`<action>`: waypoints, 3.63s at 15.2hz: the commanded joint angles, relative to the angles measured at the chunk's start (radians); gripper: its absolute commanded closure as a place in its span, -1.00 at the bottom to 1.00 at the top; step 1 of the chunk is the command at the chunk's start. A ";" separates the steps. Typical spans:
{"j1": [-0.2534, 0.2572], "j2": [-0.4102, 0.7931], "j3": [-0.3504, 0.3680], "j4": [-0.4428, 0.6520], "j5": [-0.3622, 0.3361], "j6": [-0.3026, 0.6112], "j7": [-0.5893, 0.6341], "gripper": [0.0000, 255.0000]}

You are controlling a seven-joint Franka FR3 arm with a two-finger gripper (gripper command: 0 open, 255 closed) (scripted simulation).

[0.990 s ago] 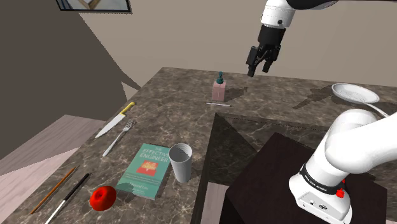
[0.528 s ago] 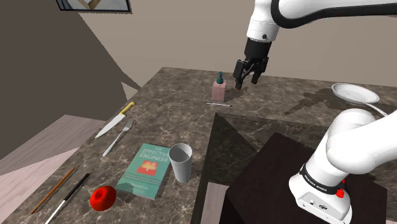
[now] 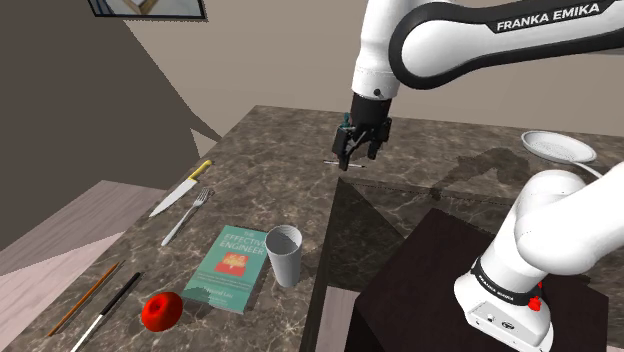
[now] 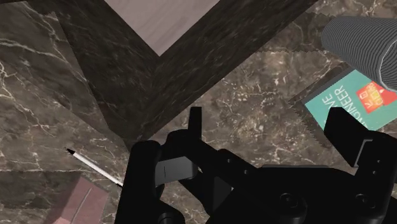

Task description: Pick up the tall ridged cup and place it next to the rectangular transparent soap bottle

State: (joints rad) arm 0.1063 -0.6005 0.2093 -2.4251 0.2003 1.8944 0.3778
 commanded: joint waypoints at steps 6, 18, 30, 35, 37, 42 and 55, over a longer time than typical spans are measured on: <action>0.040 0.157 0.143 0.026 0.038 0.145 0.147 -1.00; 0.058 0.422 0.299 0.098 -0.019 0.343 0.337 -1.00; 0.057 0.454 0.307 0.077 -0.032 0.395 0.347 1.00; 0.057 0.454 0.307 0.077 -0.032 0.395 0.348 1.00; 0.057 0.454 0.307 0.077 -0.032 0.395 0.348 1.00; 0.058 0.430 0.302 0.099 -0.023 0.351 0.342 1.00; 0.057 0.357 0.278 0.213 -0.007 0.168 0.333 1.00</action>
State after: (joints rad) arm 0.1637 -0.2396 0.4881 -2.2216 0.1928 2.0761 0.7100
